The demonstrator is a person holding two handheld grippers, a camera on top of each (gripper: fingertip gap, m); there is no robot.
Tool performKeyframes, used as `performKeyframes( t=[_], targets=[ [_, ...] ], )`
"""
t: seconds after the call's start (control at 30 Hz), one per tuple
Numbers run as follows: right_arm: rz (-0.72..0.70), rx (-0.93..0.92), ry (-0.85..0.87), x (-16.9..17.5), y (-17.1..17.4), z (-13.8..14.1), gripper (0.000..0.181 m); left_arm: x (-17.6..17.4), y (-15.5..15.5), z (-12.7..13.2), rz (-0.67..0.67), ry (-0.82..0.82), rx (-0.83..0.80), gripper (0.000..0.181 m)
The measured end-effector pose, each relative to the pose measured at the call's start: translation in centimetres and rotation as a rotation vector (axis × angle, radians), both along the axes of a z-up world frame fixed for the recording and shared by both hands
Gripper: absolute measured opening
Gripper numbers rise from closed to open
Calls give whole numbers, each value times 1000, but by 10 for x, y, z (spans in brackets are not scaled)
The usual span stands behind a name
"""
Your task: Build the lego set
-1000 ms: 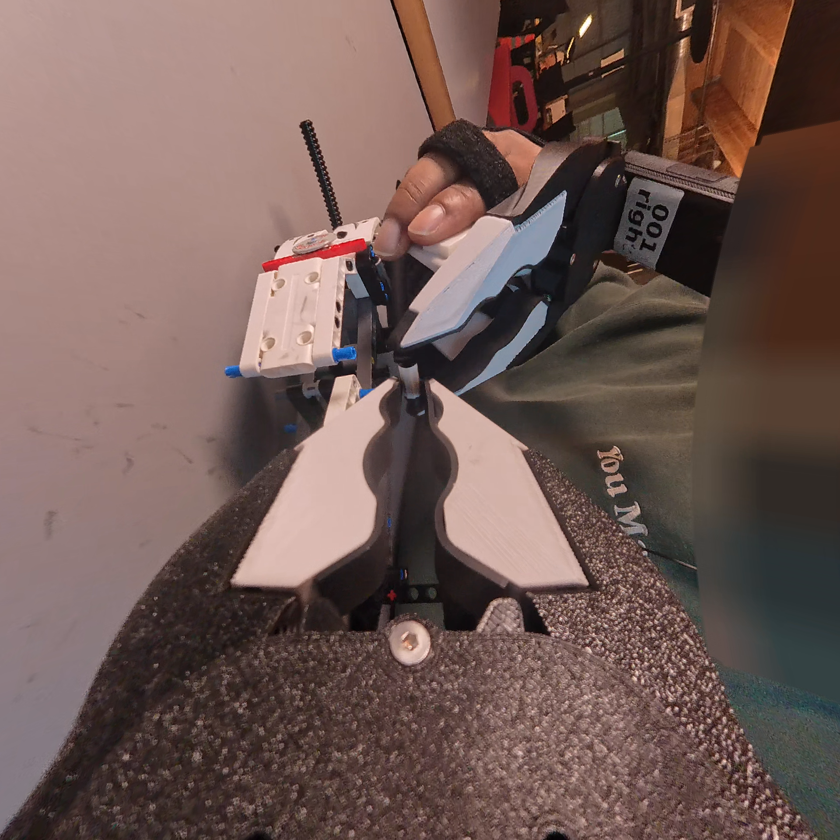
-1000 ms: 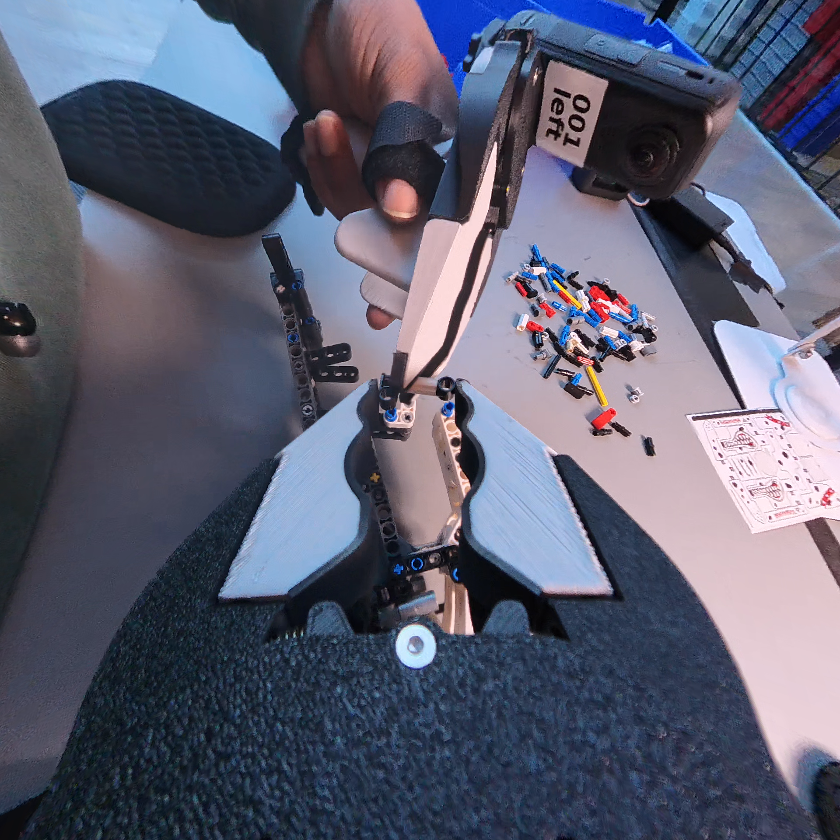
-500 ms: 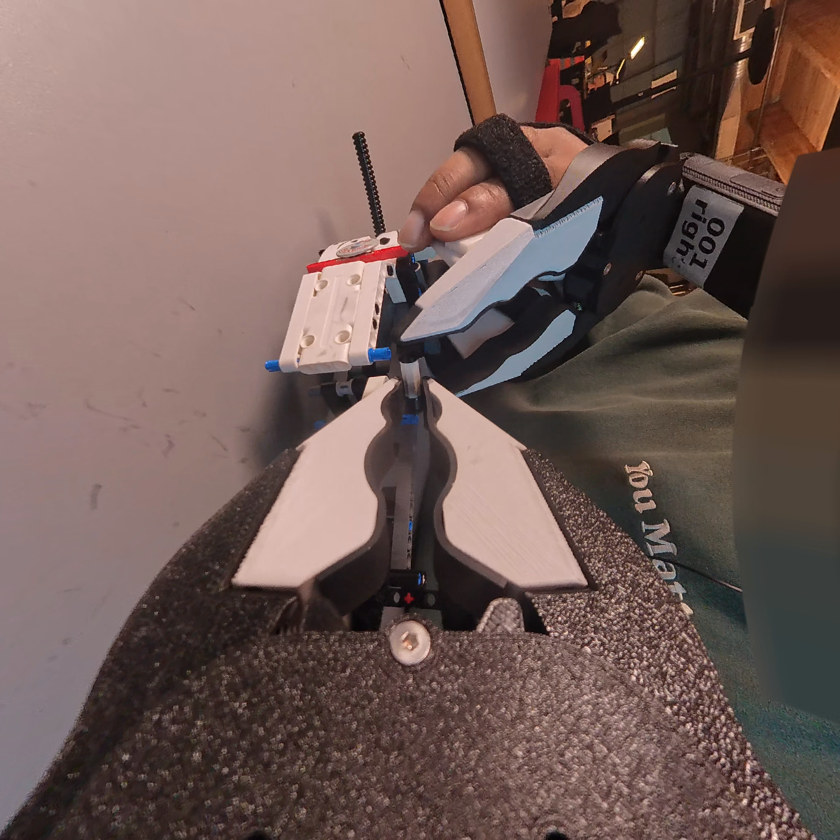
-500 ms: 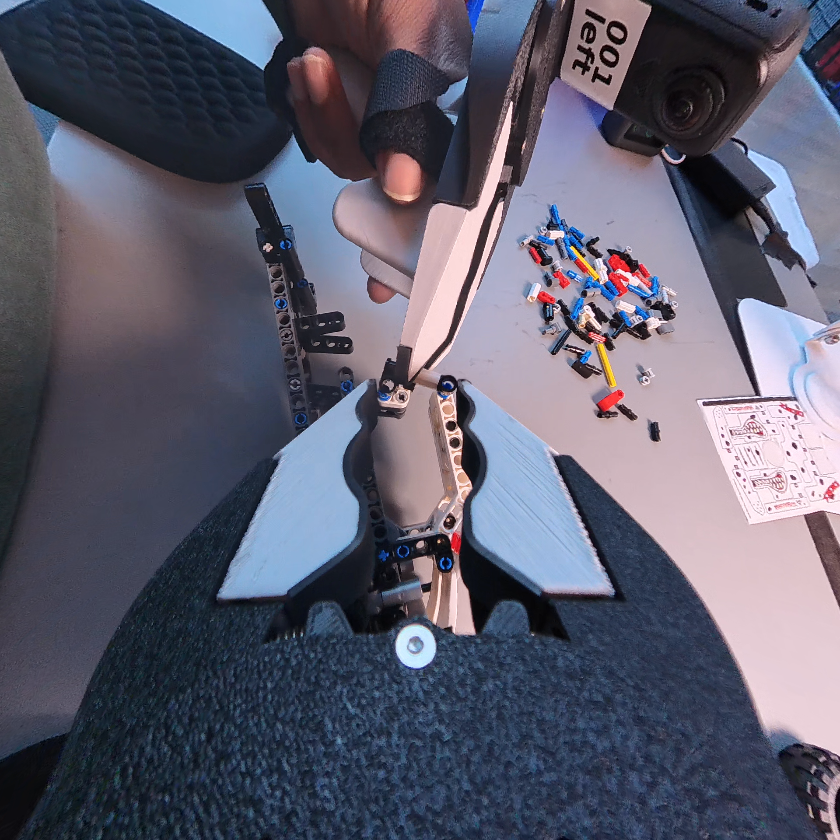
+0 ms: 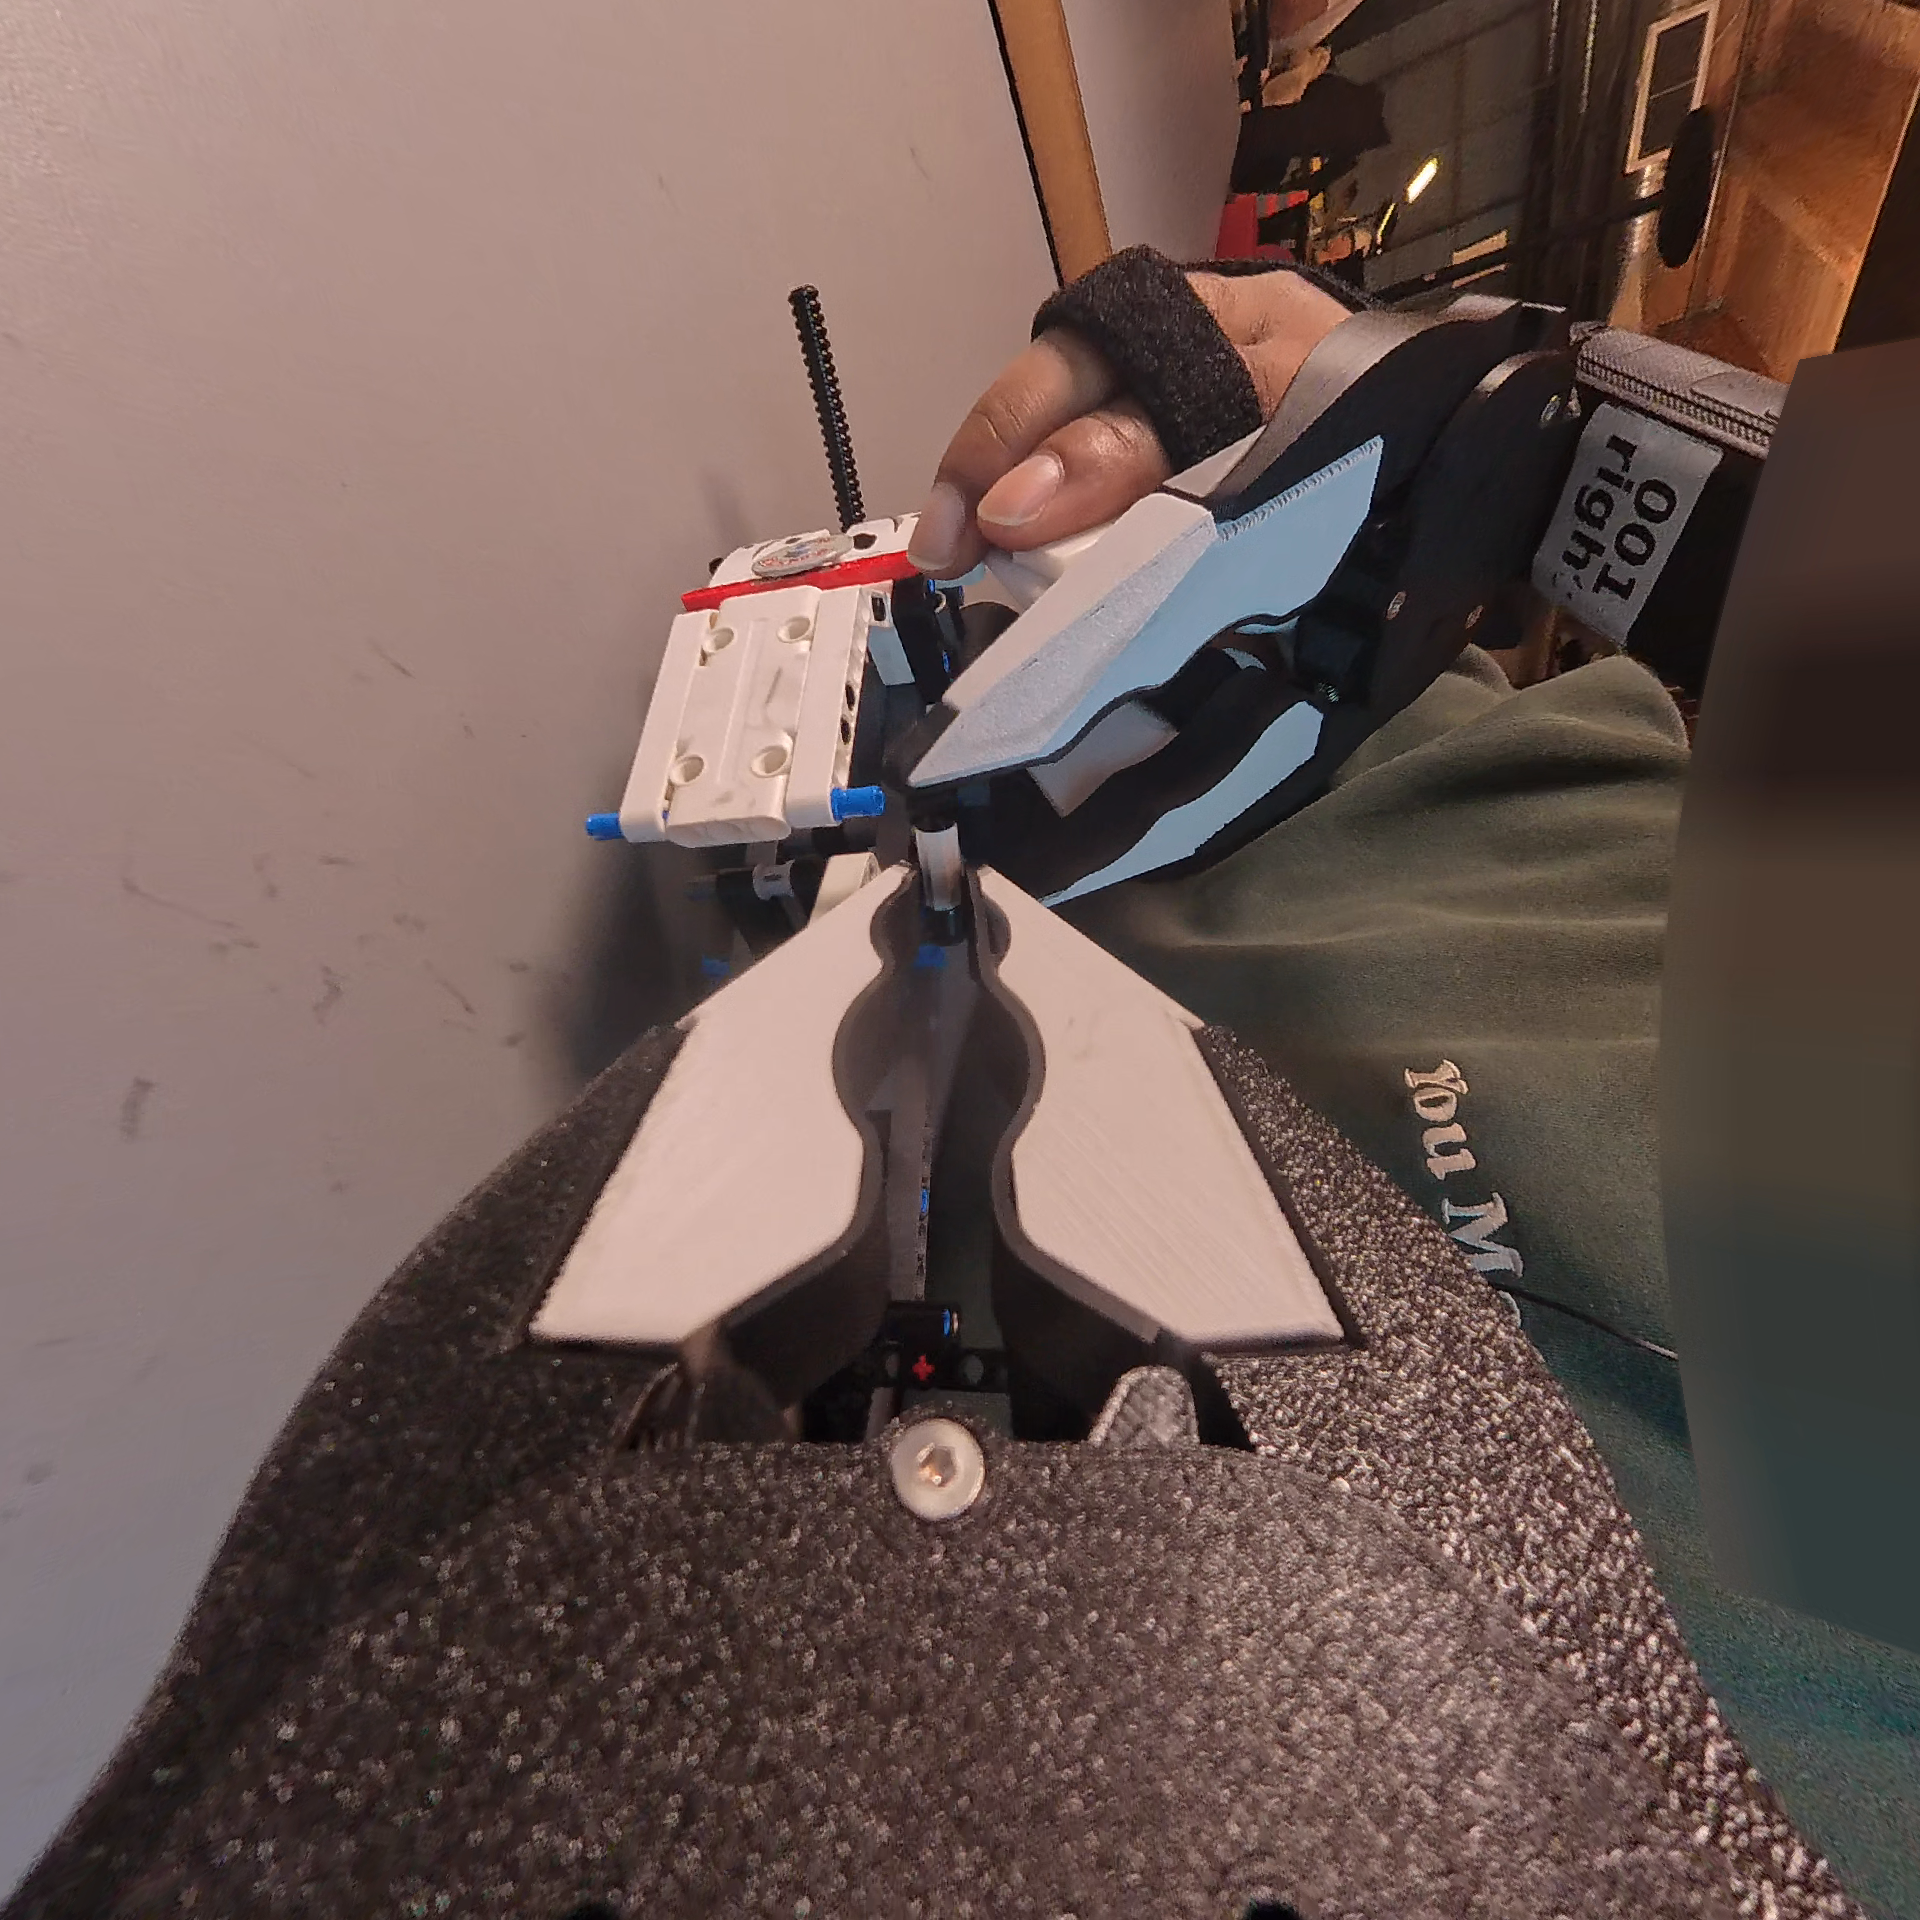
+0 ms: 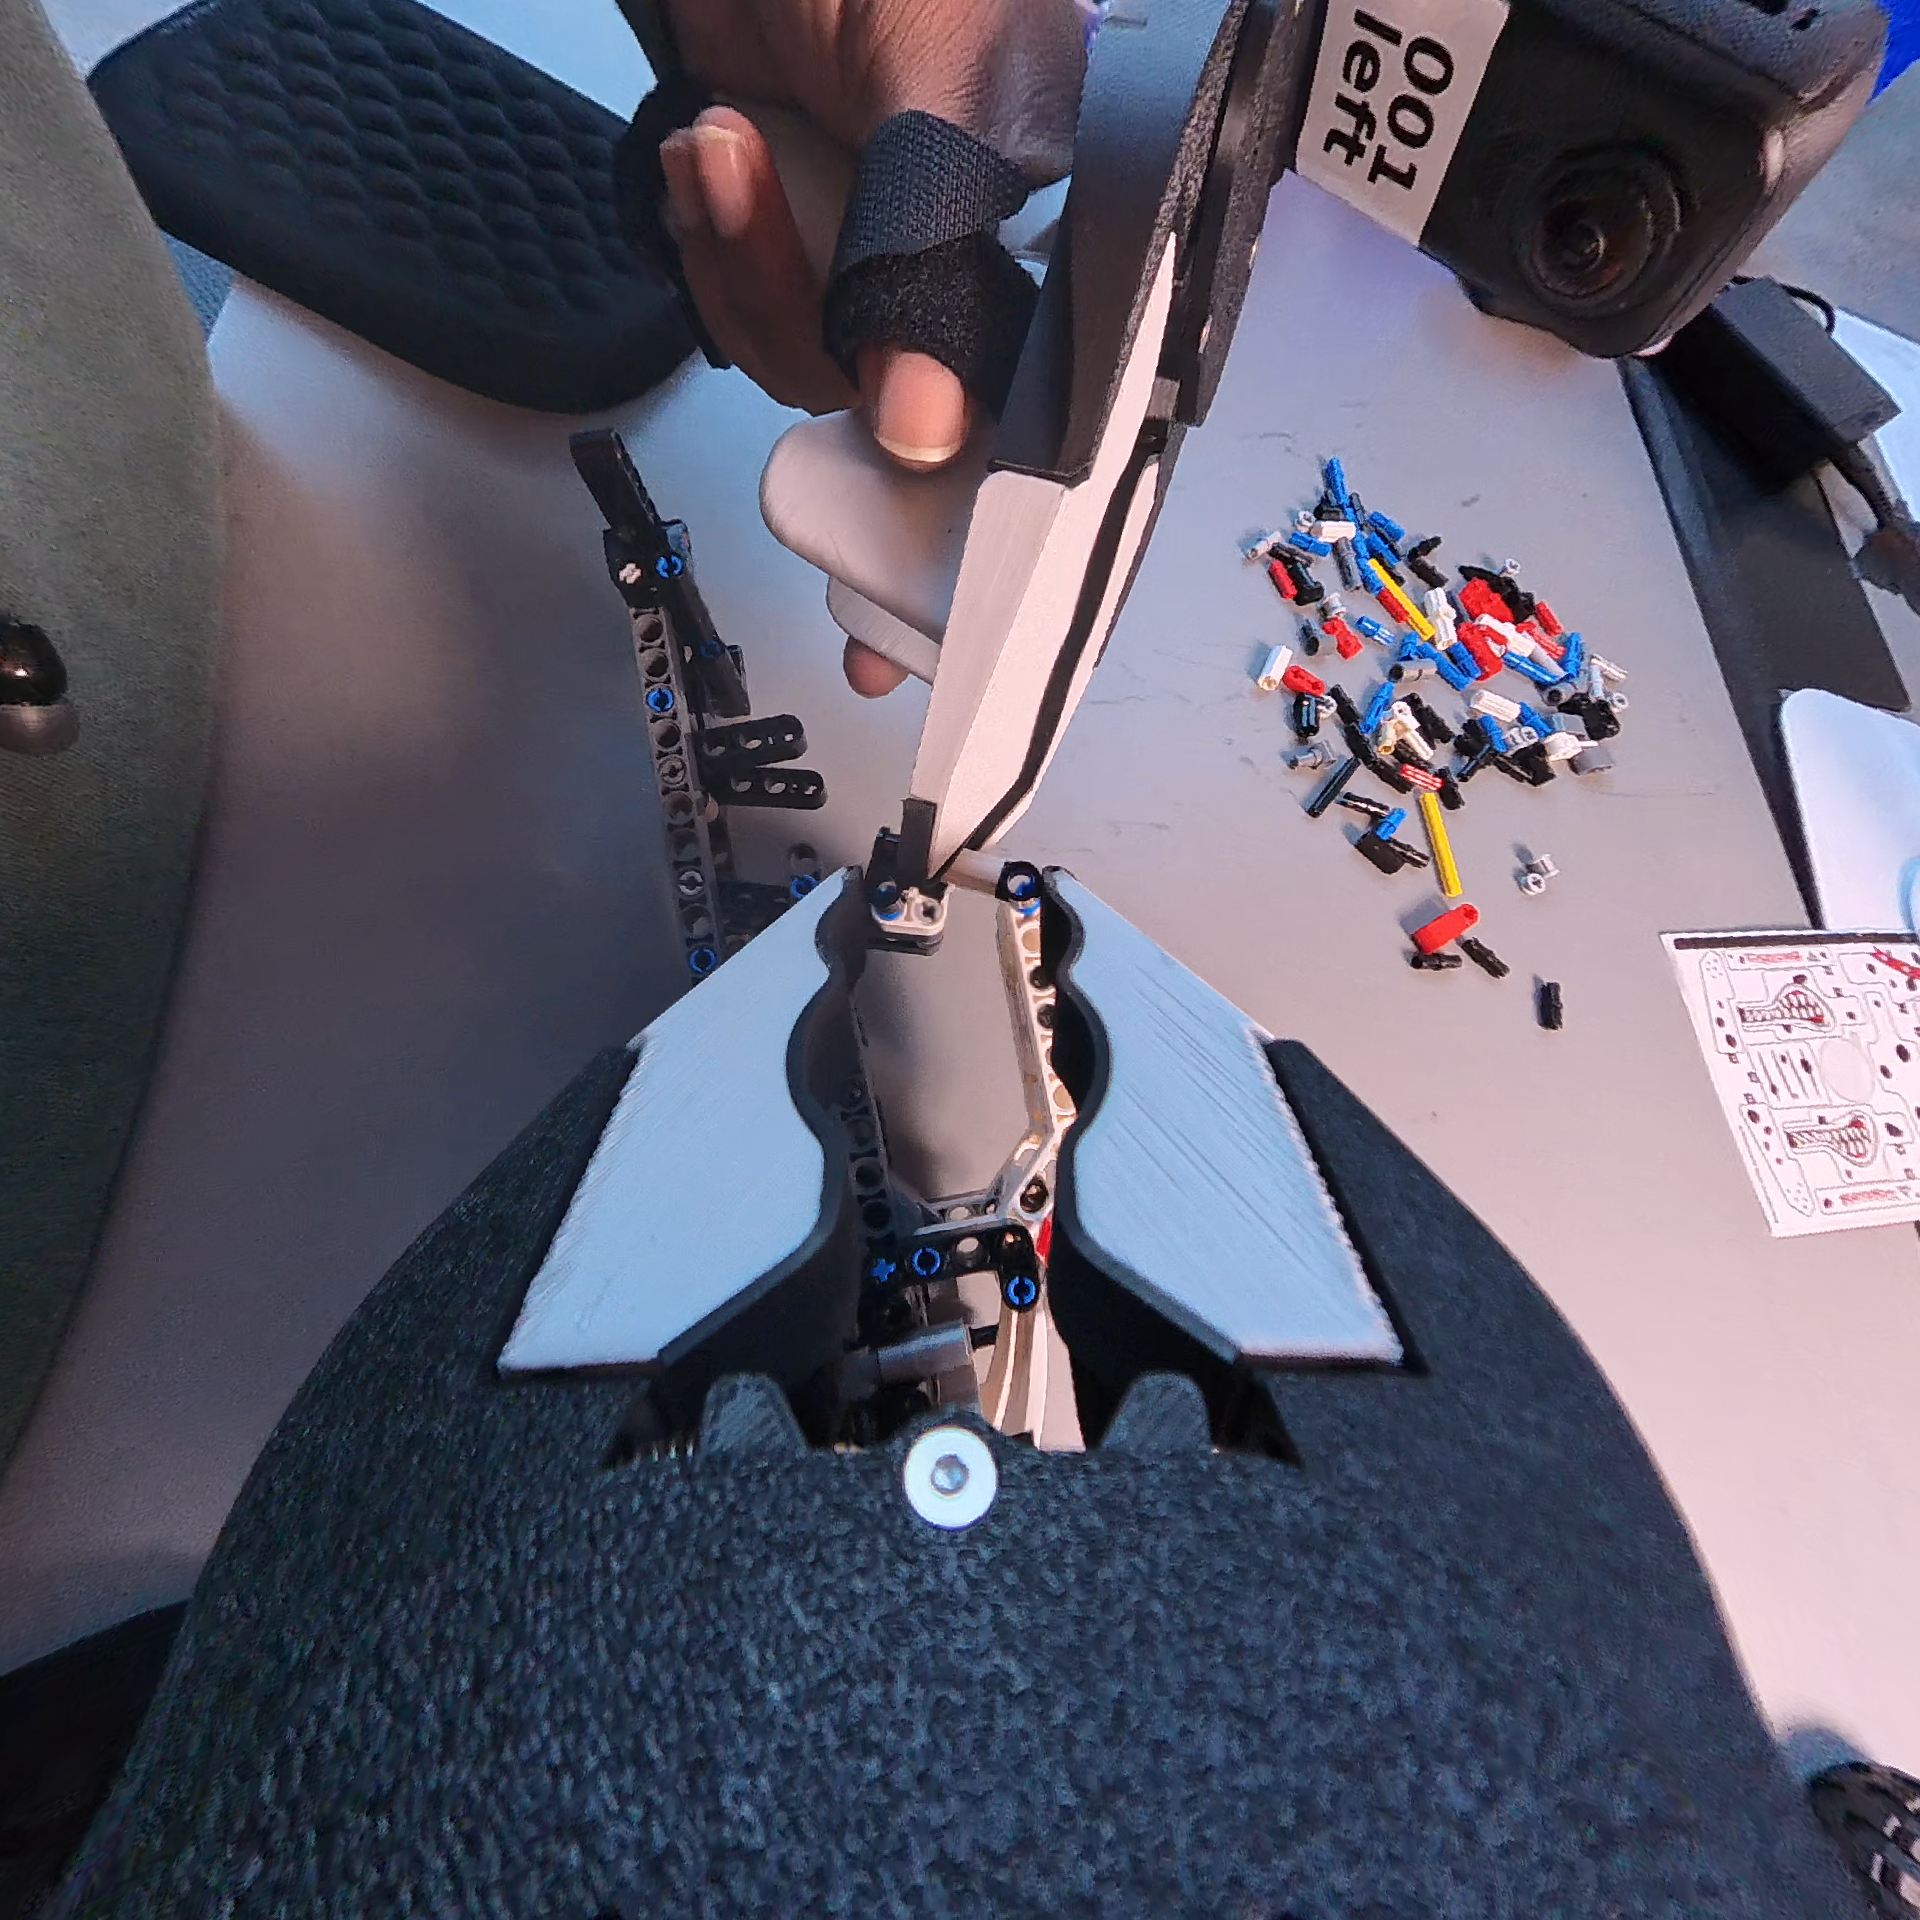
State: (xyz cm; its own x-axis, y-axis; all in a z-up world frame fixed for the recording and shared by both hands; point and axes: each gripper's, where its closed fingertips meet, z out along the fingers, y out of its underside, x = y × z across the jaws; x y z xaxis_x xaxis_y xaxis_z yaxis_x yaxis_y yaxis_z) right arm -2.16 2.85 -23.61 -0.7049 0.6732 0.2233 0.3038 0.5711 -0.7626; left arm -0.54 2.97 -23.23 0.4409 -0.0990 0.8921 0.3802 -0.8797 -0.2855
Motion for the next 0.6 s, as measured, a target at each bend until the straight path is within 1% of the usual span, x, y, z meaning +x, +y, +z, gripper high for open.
performKeyframes(
  t=[0.17,0.47,0.6],
  targets=[
    [10,2,-11,-1,0,-2,33,-1,0,-1,-3,29,16,8],
    [21,15,-23,-3,1,-4,32,-6,0,-4,-29,149,67,12],
    [11,-6,-41,-5,3,-5,33,-7,2,-5,-10,169,86,9]
  ],
)
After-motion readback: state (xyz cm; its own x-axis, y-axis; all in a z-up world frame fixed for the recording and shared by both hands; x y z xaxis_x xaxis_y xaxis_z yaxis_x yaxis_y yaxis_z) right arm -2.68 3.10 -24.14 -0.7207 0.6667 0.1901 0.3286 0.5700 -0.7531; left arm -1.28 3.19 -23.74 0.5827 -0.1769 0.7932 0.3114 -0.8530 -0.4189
